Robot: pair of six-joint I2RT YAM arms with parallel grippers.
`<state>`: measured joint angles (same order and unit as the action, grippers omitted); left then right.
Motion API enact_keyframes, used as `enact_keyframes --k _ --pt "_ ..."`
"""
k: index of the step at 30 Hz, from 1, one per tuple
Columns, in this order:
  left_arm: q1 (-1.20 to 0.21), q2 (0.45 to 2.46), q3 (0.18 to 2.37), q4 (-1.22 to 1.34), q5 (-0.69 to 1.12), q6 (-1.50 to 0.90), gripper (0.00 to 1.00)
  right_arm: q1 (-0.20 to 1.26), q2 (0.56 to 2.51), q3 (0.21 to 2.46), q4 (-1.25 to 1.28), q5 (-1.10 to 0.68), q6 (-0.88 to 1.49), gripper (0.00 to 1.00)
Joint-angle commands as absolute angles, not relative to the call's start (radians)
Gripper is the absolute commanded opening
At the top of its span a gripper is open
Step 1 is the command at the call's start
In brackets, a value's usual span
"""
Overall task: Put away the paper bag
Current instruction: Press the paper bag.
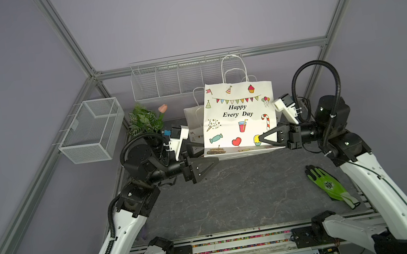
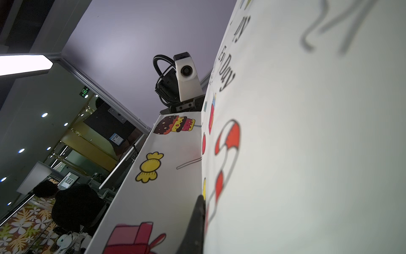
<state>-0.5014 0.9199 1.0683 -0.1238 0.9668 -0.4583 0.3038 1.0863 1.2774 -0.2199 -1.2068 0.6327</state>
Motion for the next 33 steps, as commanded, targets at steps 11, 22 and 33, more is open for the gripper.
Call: enact_keyframes --k 11,22,33 --pt "-0.548 0.953 1.094 -0.067 1.036 -0.488 0.56 0.347 1.101 1.296 -0.173 -1.230 0.637 0.07" --pt "-0.548 0.942 1.096 -0.078 1.020 -0.488 0.09 0.354 1.098 1.336 -0.375 -1.178 0.456 0.27" --pt "-0.548 0.937 1.074 -0.092 0.987 -0.489 0.00 0.354 1.042 1.332 -0.266 -1.098 0.469 0.76"
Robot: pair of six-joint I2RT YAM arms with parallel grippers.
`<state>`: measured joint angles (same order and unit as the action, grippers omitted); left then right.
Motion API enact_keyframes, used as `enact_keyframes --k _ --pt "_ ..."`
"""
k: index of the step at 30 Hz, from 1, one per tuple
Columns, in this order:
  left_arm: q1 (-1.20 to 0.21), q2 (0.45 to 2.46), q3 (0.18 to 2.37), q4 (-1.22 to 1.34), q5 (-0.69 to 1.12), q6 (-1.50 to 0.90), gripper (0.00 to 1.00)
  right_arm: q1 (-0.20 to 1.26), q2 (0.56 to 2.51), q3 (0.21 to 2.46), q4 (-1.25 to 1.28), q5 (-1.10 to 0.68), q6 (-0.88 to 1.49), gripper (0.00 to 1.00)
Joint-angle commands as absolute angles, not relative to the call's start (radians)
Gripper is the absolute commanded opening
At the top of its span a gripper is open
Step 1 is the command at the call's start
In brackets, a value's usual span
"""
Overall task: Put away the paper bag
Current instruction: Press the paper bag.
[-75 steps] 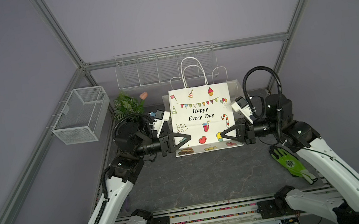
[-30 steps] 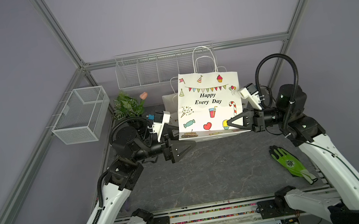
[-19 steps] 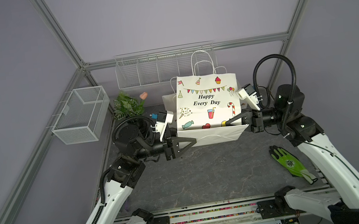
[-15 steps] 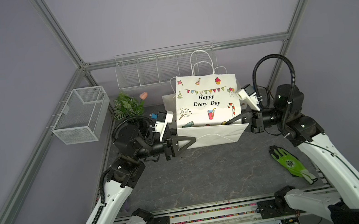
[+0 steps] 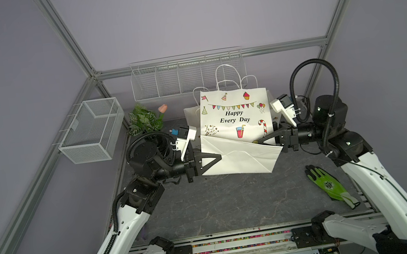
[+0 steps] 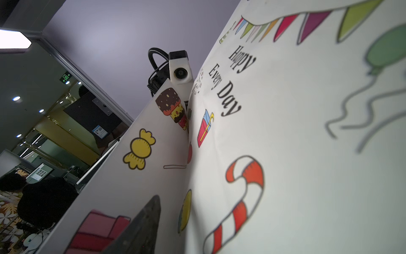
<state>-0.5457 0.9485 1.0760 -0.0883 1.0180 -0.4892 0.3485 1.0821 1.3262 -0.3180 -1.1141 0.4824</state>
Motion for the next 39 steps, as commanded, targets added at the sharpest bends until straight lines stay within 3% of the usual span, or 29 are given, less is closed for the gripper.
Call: enact_keyframes --k 1,4,8,29,39 --pt "-0.548 0.933 1.074 -0.097 0.982 -0.487 0.00 0.354 1.028 1.326 -0.255 -1.097 0.470 0.80" --pt "-0.548 0.929 1.075 -0.111 0.976 -0.482 0.00 0.353 0.979 1.289 -0.162 -1.092 0.516 0.98" --pt "-0.548 0.919 1.069 -0.124 0.966 -0.477 0.00 0.353 0.963 1.281 -0.057 -1.128 0.590 0.89" --pt "-0.542 0.904 1.066 -0.190 0.972 -0.451 0.00 0.354 0.955 1.328 0.087 -1.183 0.686 0.89" --pt "-0.541 0.920 1.102 -0.067 0.970 -0.545 0.00 0.427 0.937 1.282 -0.117 -1.104 0.515 0.89"
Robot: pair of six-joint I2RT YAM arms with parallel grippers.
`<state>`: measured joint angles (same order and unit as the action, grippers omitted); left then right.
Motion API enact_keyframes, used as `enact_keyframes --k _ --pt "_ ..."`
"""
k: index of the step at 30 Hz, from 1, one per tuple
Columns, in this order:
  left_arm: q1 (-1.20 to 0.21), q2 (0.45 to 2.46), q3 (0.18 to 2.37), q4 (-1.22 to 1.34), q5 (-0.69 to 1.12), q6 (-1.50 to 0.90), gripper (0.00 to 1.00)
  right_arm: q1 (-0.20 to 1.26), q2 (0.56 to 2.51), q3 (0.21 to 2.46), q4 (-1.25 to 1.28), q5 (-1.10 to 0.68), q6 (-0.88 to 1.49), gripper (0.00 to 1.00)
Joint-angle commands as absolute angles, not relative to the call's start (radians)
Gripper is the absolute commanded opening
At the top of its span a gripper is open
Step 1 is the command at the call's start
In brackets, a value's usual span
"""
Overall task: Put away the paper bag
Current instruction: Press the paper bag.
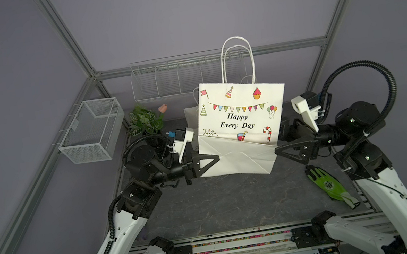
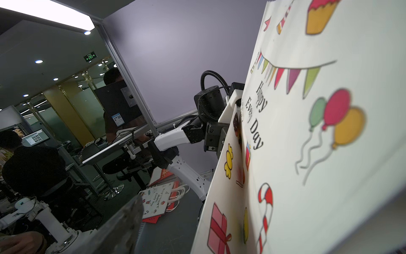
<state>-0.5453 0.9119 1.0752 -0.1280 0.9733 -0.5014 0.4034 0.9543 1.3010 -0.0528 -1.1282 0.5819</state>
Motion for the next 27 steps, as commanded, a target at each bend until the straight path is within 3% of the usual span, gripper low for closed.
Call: enact_keyframes --k 1,5,16,19,24,27 --pt "-0.542 0.926 1.107 -0.062 0.971 -0.550 0.00 0.435 0.933 1.278 -0.121 -1.098 0.508 0.90" --pt "-0.542 0.941 1.121 -0.055 0.965 -0.559 0.00 0.451 0.937 1.288 -0.200 -1.062 0.446 1.00" --pt "-0.542 0.950 1.075 -0.012 0.971 -0.590 0.00 0.460 0.993 1.320 -0.317 -0.950 0.376 0.47" --pt "-0.542 0.953 1.062 -0.014 0.978 -0.589 0.00 0.461 1.005 1.340 -0.359 -0.905 0.349 0.37" --pt "-0.542 0.942 1.026 -0.002 0.980 -0.591 0.00 0.460 1.025 1.358 -0.334 -0.899 0.366 0.35" --pt "-0.542 0.937 1.014 0.005 0.982 -0.594 0.00 0.461 1.034 1.353 -0.298 -0.908 0.394 0.20"
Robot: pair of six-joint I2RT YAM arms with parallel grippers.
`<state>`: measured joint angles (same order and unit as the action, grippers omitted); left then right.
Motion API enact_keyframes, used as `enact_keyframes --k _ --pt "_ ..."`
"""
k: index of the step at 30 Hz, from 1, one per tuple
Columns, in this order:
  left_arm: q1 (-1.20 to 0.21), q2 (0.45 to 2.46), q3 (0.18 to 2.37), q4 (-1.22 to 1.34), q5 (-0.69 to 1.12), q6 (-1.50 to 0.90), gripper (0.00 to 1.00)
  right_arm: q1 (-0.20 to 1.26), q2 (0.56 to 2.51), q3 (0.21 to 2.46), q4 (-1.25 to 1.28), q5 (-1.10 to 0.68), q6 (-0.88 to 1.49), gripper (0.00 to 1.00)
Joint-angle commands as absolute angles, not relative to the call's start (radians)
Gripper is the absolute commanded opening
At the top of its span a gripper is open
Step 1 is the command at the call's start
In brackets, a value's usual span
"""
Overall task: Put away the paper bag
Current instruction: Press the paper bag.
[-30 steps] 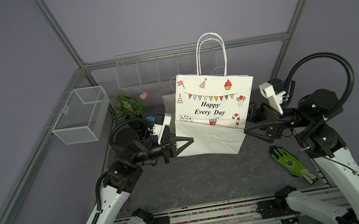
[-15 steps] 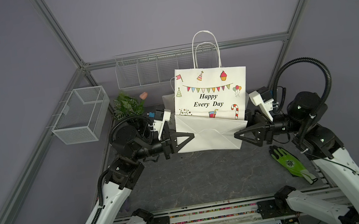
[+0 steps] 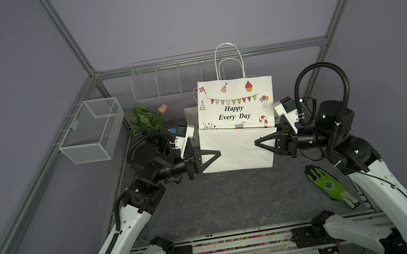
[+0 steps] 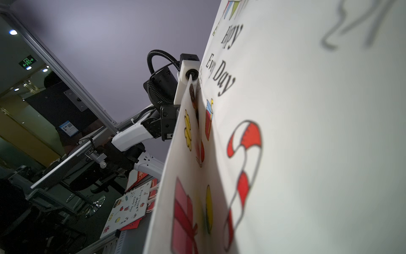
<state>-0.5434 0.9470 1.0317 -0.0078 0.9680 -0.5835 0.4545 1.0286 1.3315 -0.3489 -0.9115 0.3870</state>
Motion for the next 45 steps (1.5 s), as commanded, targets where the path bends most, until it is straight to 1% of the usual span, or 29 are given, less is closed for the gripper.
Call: enact_keyframes --k 1,3,4,5,6,7,8,9,10,12,13,14,16,18,19,21,25,28,30,33,34,36,38,39,40,41,43,44,45 --pt "-0.543 0.935 1.011 0.006 0.983 -0.593 0.00 0.461 1.034 1.346 -0.287 -0.908 0.402 0.15" --pt "-0.542 0.935 1.008 0.012 0.981 -0.596 0.00 0.460 1.032 1.339 -0.279 -0.907 0.409 0.07" --pt "-0.541 0.937 1.005 0.017 0.981 -0.602 0.05 0.460 1.030 1.335 -0.279 -0.906 0.410 0.07" --pt "-0.542 0.937 1.003 0.025 0.981 -0.608 0.15 0.461 1.026 1.330 -0.280 -0.904 0.411 0.07" --pt "-0.543 0.937 1.000 0.034 0.981 -0.615 0.33 0.461 1.023 1.327 -0.287 -0.901 0.407 0.07" --pt "-0.543 0.938 1.000 0.042 0.979 -0.622 0.53 0.462 1.020 1.324 -0.299 -0.898 0.400 0.07" --pt "-0.542 0.938 1.000 0.048 0.979 -0.626 0.69 0.462 1.015 1.320 -0.309 -0.897 0.396 0.07" --pt "-0.541 0.937 1.004 0.057 0.975 -0.634 0.83 0.460 1.010 1.318 -0.321 -0.895 0.389 0.07" --pt "-0.541 0.937 1.011 0.064 0.973 -0.639 0.91 0.461 1.005 1.311 -0.330 -0.895 0.385 0.07" --pt "-0.542 0.937 1.025 0.078 0.973 -0.649 0.94 0.461 0.997 1.298 -0.333 -0.902 0.385 0.07" --pt "-0.541 0.939 1.031 0.090 0.973 -0.658 0.94 0.460 0.996 1.292 -0.333 -0.905 0.388 0.07" --pt "-0.542 0.942 1.034 0.103 0.973 -0.667 0.91 0.463 0.994 1.287 -0.330 -0.908 0.391 0.07" --pt "-0.542 0.948 1.029 0.145 0.975 -0.694 0.76 0.465 0.994 1.277 -0.324 -0.916 0.395 0.07" --pt "-0.542 0.953 1.019 0.166 0.977 -0.708 0.59 0.466 0.991 1.269 -0.322 -0.920 0.392 0.07" --pt "-0.542 0.954 1.014 0.167 0.977 -0.710 0.52 0.467 0.991 1.267 -0.323 -0.923 0.391 0.07" --pt "-0.542 0.951 1.008 0.166 0.975 -0.710 0.49 0.469 0.991 1.260 -0.329 -0.935 0.383 0.07" --pt "-0.542 0.944 1.008 0.163 0.967 -0.709 0.52 0.476 0.990 1.252 -0.365 -0.944 0.355 0.07" --pt "-0.542 0.947 1.011 0.166 0.967 -0.710 0.49 0.479 0.980 1.243 -0.377 -0.945 0.344 0.07" --pt "-0.542 0.950 1.011 0.166 0.966 -0.712 0.34 0.477 0.975 1.236 -0.379 -0.941 0.344 0.07" --pt "-0.542 0.951 1.005 0.167 0.966 -0.712 0.06 0.477 0.970 1.234 -0.386 -0.910 0.341 0.19" --pt "-0.542 0.950 0.998 0.169 0.966 -0.711 0.01 0.478 0.971 1.237 -0.392 -0.894 0.341 0.21" --pt "-0.543 0.948 0.985 0.170 0.961 -0.710 0.00 0.478 0.977 1.245 -0.407 -0.866 0.342 0.21" --pt "-0.543 0.945 0.970 0.172 0.954 -0.708 0.00 0.477 0.989 1.258 -0.440 -0.836 0.338 0.12" --pt "-0.542 0.944 0.965 0.167 0.953 -0.705 0.07 0.476 0.996 1.268 -0.463 -0.820 0.334 0.07" --pt "-0.541 0.944 0.963 0.151 0.950 -0.692 0.20 0.473 1.004 1.275 -0.483 -0.807 0.332 0.07" --pt "-0.542 0.943 0.966 0.128 0.942 -0.676 0.38 0.471 1.008 1.282 -0.500 -0.795 0.330 0.07" --pt "-0.542 0.935 0.979 0.045 0.914 -0.618 0.82 0.463 1.015 1.296 -0.545 -0.772 0.324 0.07" --pt "-0.542 0.927 0.990 -0.005 0.891 -0.583 0.93 0.457 1.018 1.305 -0.574 -0.759 0.318 0.07" --pt "-0.542 0.916 1.007 -0.078 0.839 -0.534 1.00 0.449 1.019 1.315 -0.613 -0.744 0.306 0.07"
